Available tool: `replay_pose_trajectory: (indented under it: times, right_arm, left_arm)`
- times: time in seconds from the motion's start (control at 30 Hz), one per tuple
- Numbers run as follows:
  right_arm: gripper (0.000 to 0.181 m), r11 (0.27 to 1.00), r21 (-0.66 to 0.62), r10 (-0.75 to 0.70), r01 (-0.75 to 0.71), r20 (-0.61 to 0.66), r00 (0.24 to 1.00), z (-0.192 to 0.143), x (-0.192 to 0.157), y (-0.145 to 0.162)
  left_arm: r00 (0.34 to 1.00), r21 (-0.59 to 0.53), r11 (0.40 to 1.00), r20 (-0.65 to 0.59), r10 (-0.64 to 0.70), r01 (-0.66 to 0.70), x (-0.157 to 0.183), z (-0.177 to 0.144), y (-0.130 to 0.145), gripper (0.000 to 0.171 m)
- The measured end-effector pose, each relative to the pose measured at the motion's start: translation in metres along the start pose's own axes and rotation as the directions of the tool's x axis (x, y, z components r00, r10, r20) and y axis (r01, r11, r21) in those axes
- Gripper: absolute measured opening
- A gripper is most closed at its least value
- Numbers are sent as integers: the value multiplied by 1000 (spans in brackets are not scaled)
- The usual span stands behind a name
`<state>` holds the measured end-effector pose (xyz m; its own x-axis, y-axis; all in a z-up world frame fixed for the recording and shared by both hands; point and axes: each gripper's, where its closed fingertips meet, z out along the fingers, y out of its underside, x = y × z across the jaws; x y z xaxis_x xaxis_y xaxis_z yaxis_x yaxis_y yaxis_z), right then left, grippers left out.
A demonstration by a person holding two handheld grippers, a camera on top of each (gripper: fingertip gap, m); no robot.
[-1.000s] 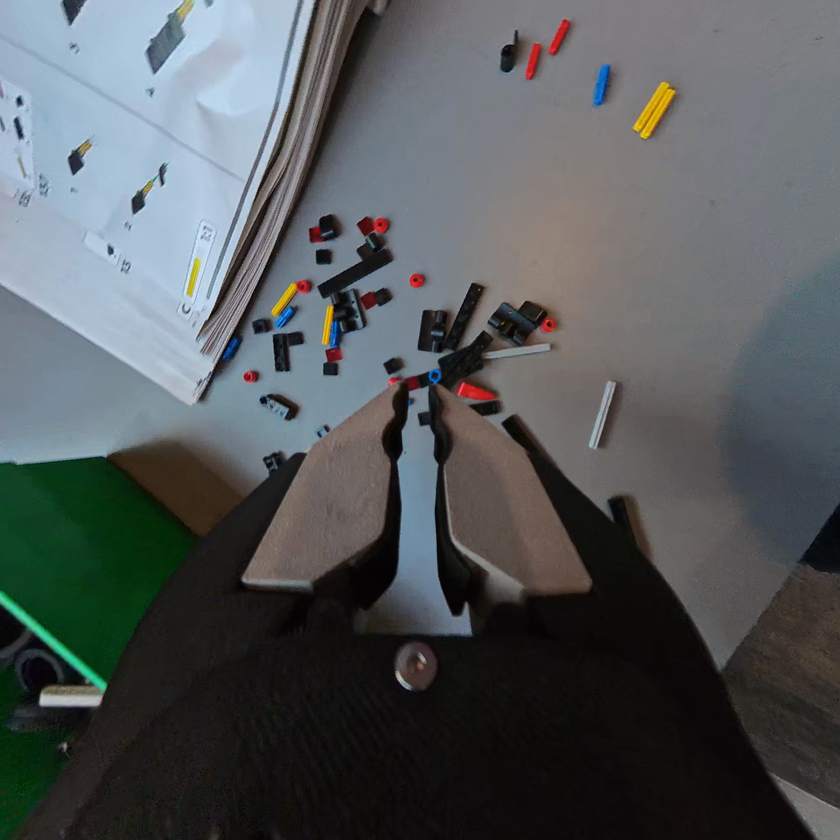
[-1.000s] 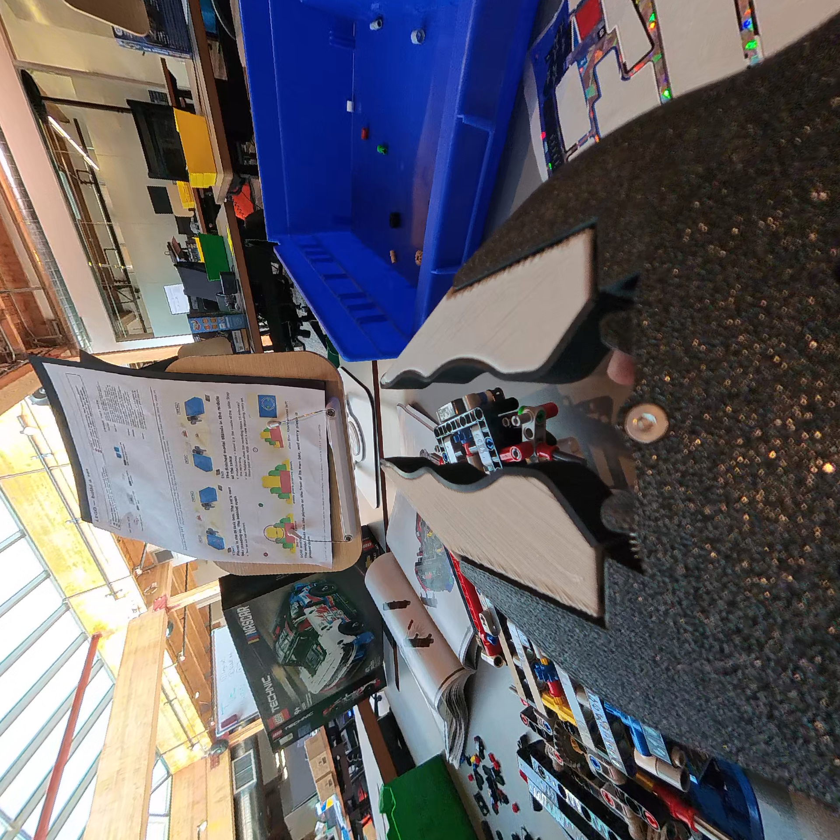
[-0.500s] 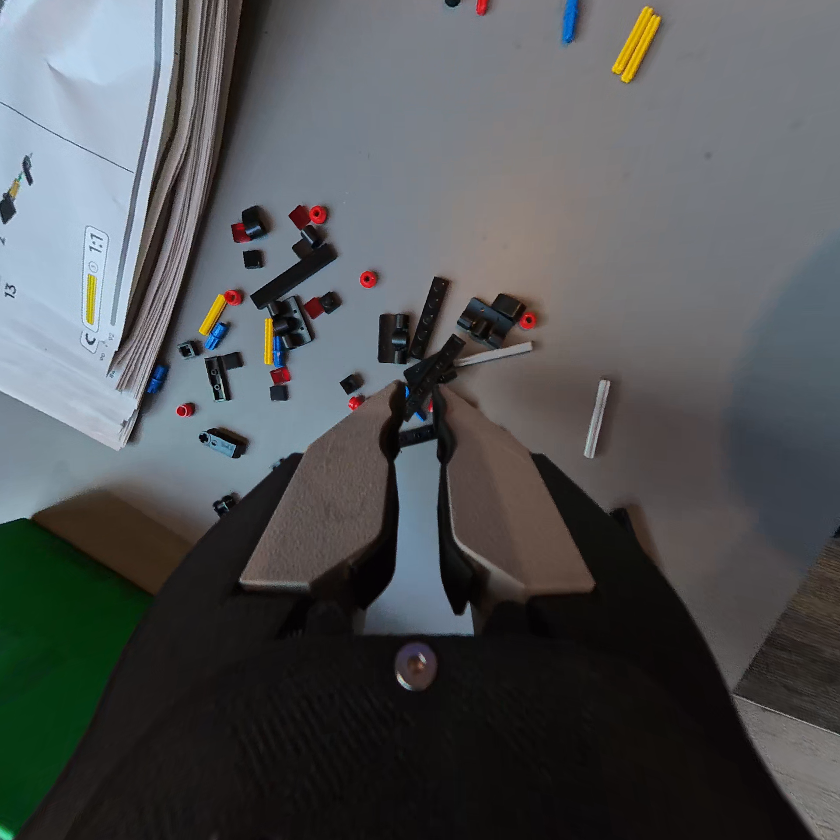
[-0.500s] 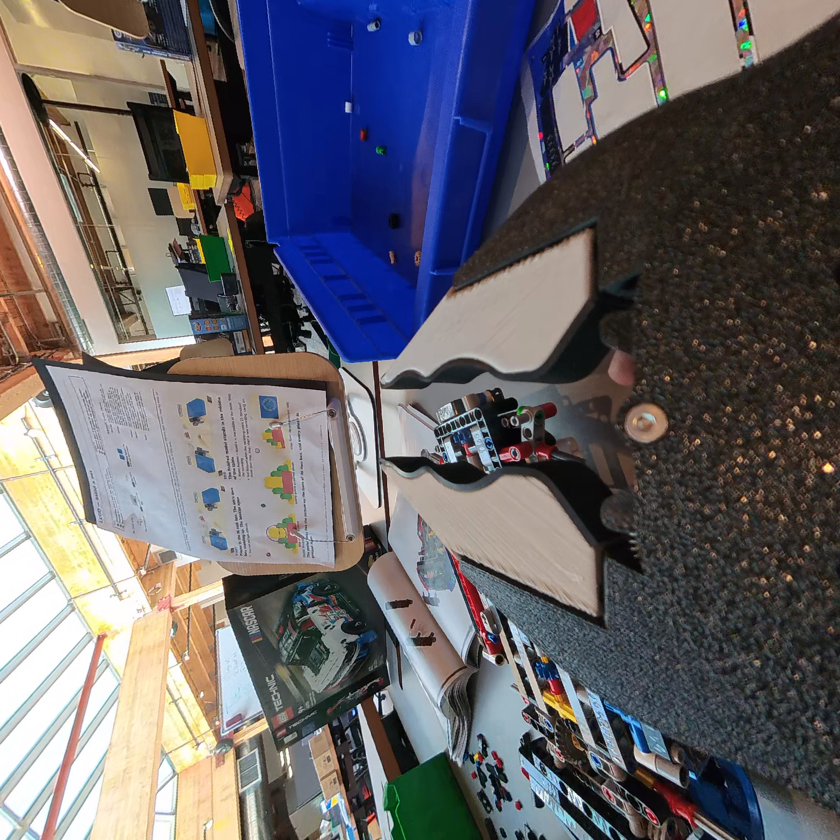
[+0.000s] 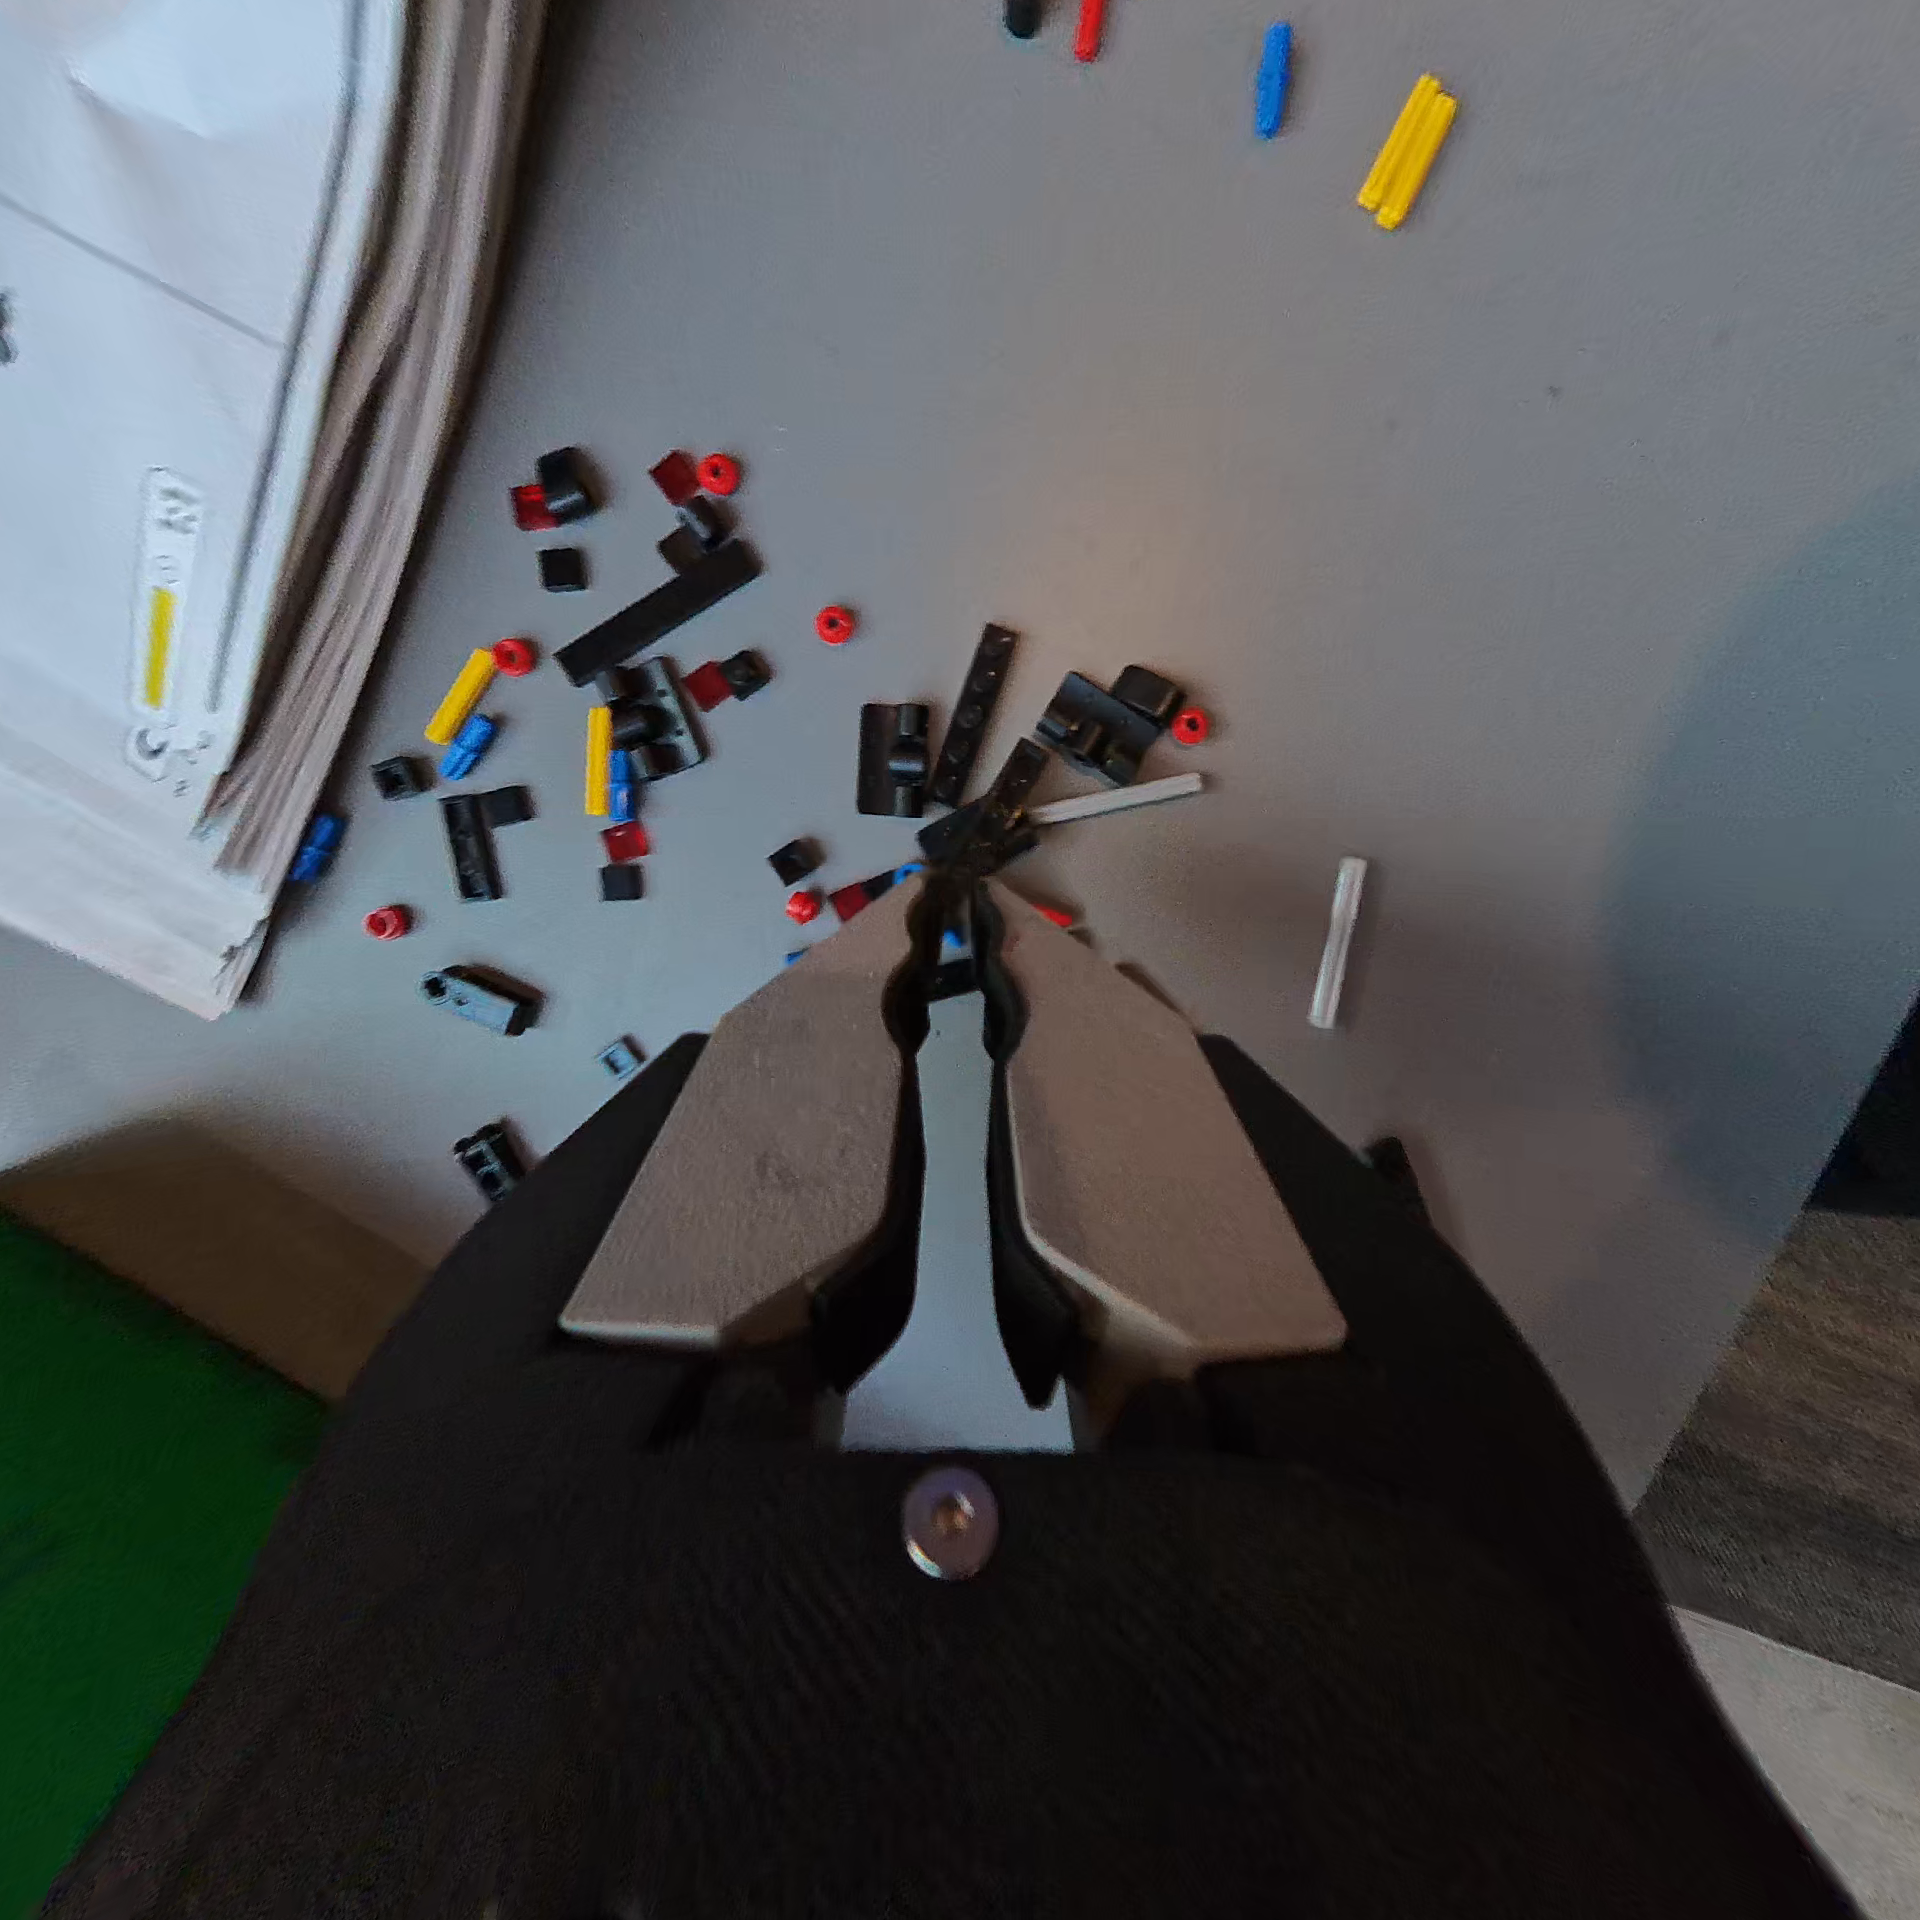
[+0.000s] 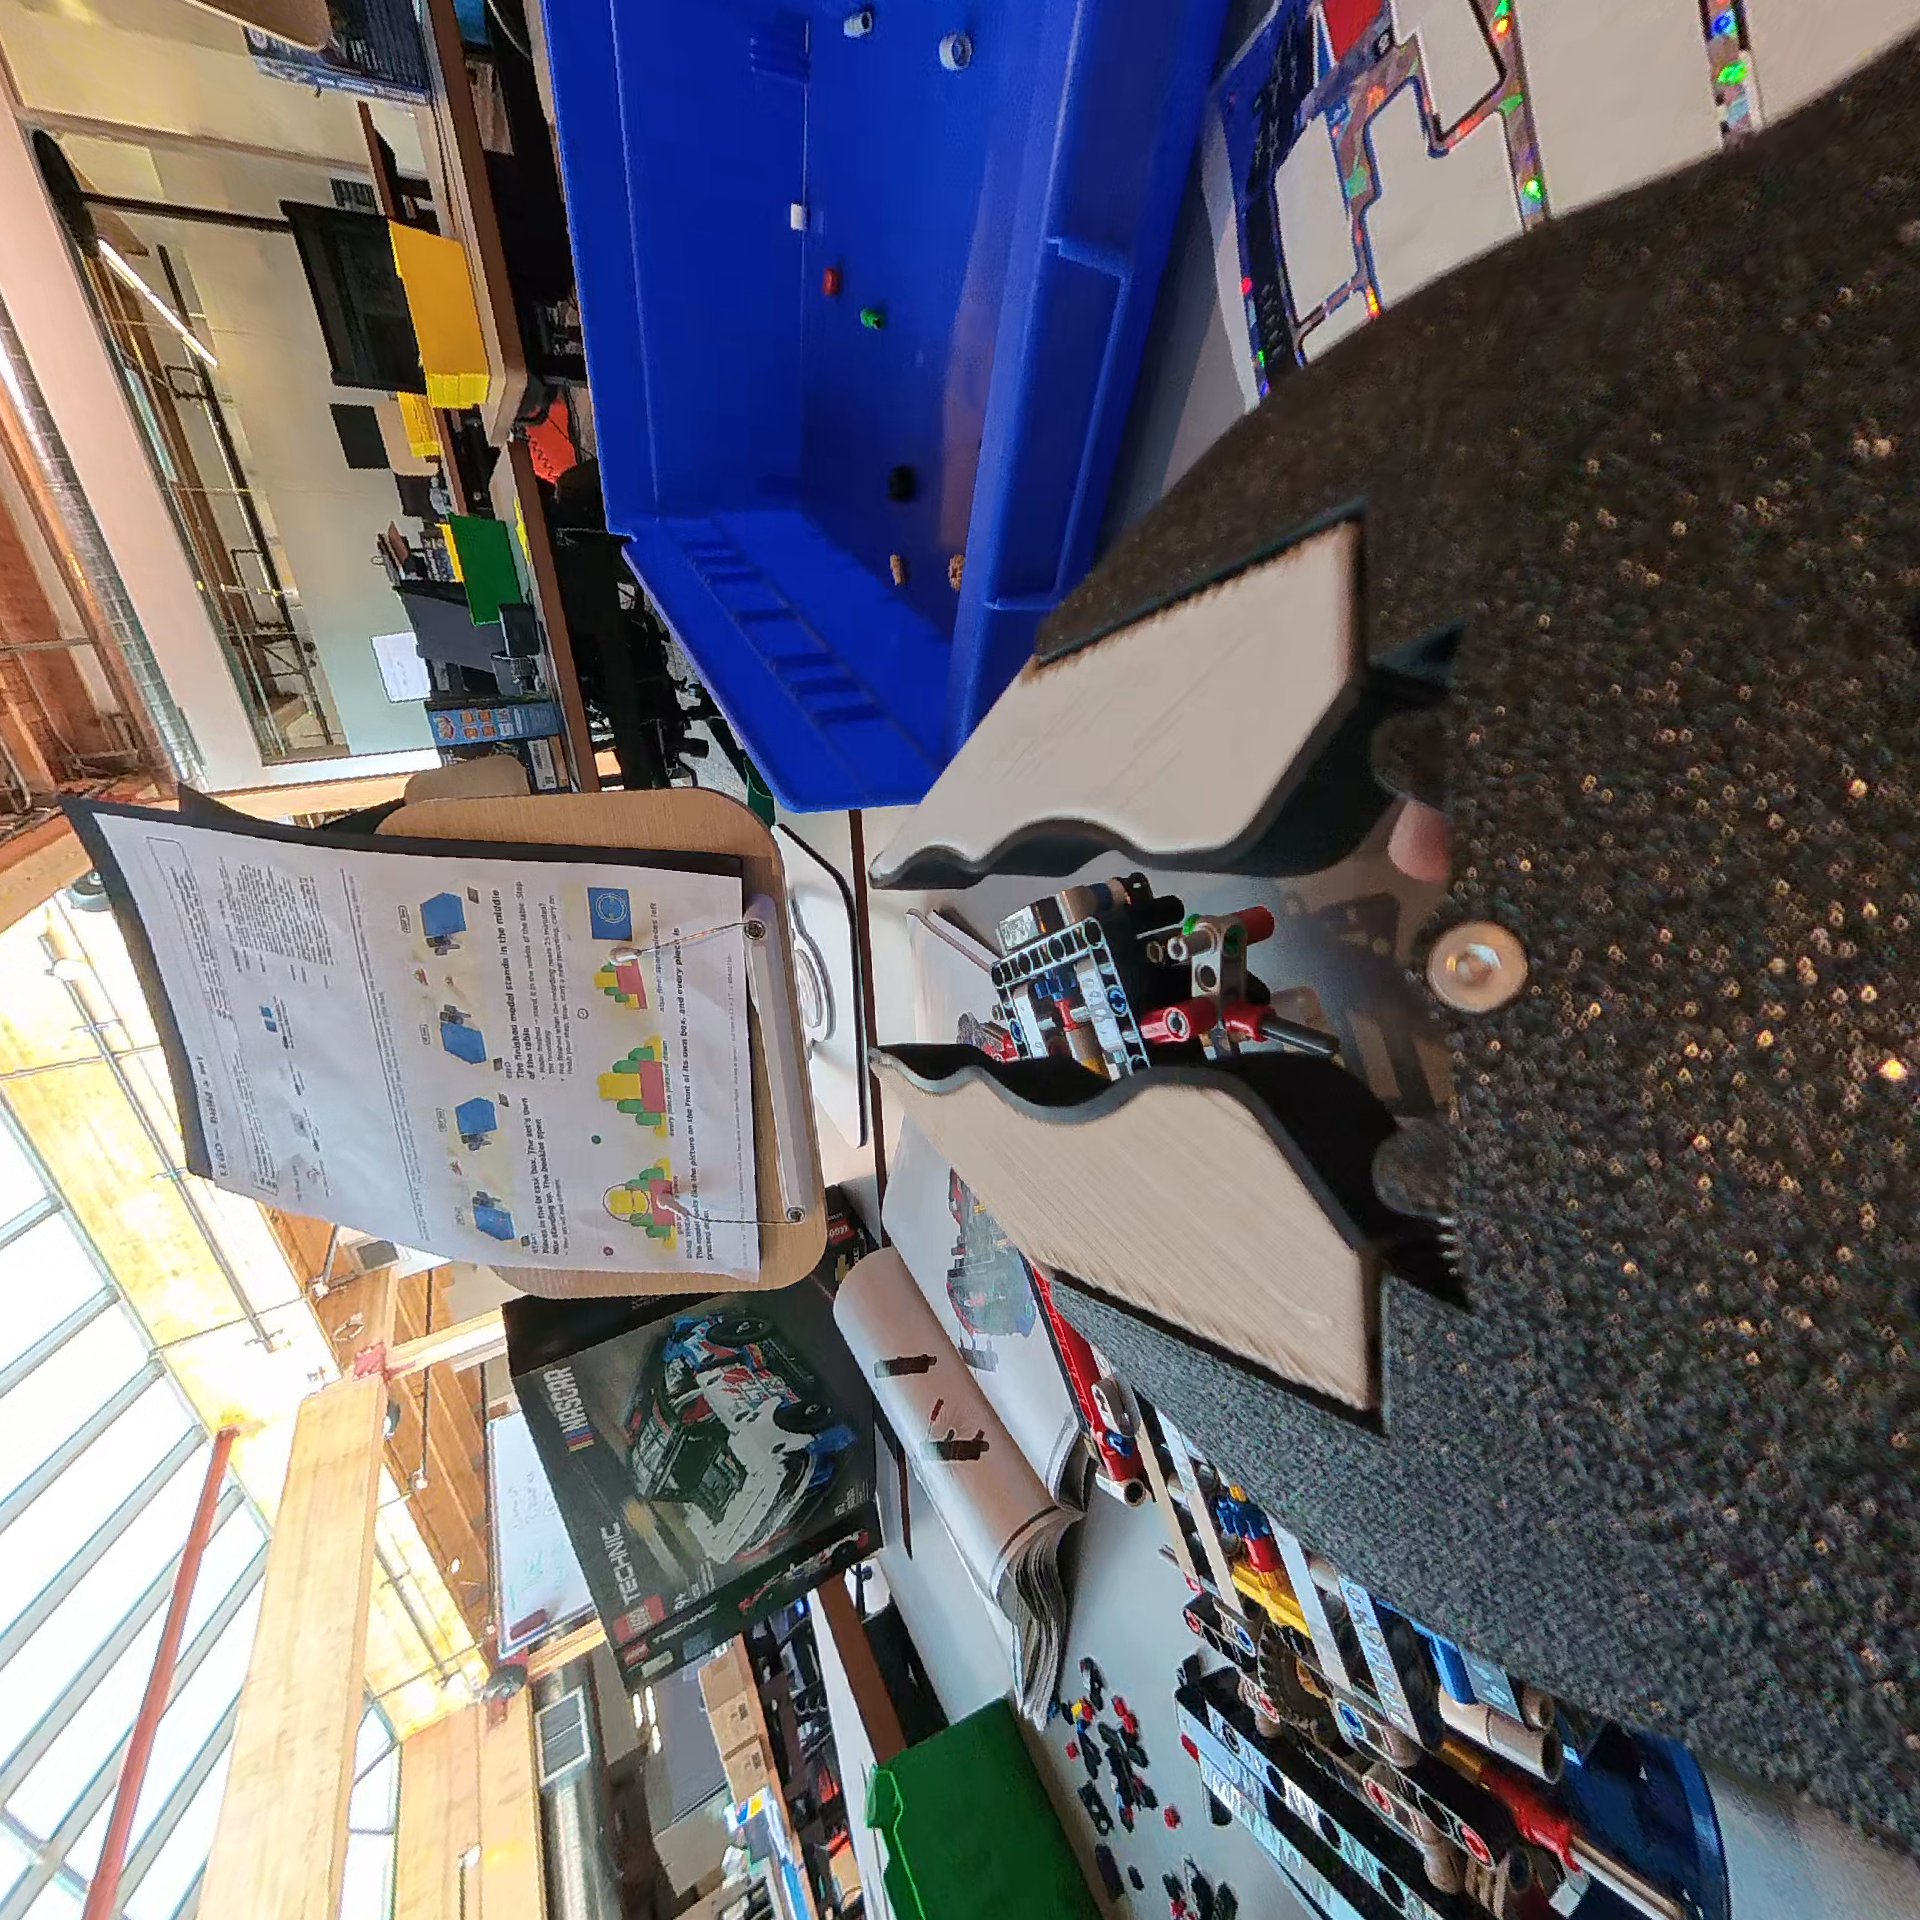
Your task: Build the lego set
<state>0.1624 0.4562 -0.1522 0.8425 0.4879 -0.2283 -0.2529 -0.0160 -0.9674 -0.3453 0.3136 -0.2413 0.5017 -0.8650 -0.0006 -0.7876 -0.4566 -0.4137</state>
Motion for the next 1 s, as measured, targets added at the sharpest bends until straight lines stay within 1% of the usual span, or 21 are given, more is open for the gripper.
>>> replay_pose_trajectory:
  times: [0.1,0.17,0.27,0.47,0.57,0.67,0.8,0.83,0.9,0.93,1.0]
  right_arm:
    - [29,1000,1,0,0,0,1000,0,0,0]
    - [29,1000,2,2,-2,-2,1000,0,0,0]
    - [29,1000,-1,3,-3,0,1000,0,0,0]
    - [29,1000,2,5,-5,-1,1000,0,0,0]
    - [29,1000,1,6,-6,0,1000,0,0,0]
    - [29,1000,0,11,-11,-1,1000,0,1,0]
    - [29,1000,-1,13,-13,-4,1000,0,1,1]
    - [29,1000,-1,12,-12,-4,1000,0,1,1]
    - [29,1000,0,11,-11,-6,1000,0,1,1]
    - [29,1000,0,10,-10,-5,1000,0,1,1]
    - [29,1000,1,10,-10,-4,1000,0,1,0]
  left_arm:
    - [983,-2,994,148,-110,111,-34,-12,3,6]
    - [951,20,978,233,-205,206,-57,-22,6,9]
    - [899,40,953,321,-297,300,-81,-32,12,20]
    - [853,101,919,344,-392,382,-96,-32,14,22]
    - [838,132,900,329,-436,416,-96,-29,13,24]
    - [799,144,886,386,-461,441,-104,-33,20,22]
    - [755,170,863,424,-500,476,-110,-42,29,9]
    - [760,166,861,410,-504,481,-107,-42,30,8]
    - [793,142,860,337,-507,490,-93,-39,32,23]
    - [811,132,860,289,-509,493,-83,-37,31,26]
    - [853,93,879,213,-477,468,-62,-35,34,21]
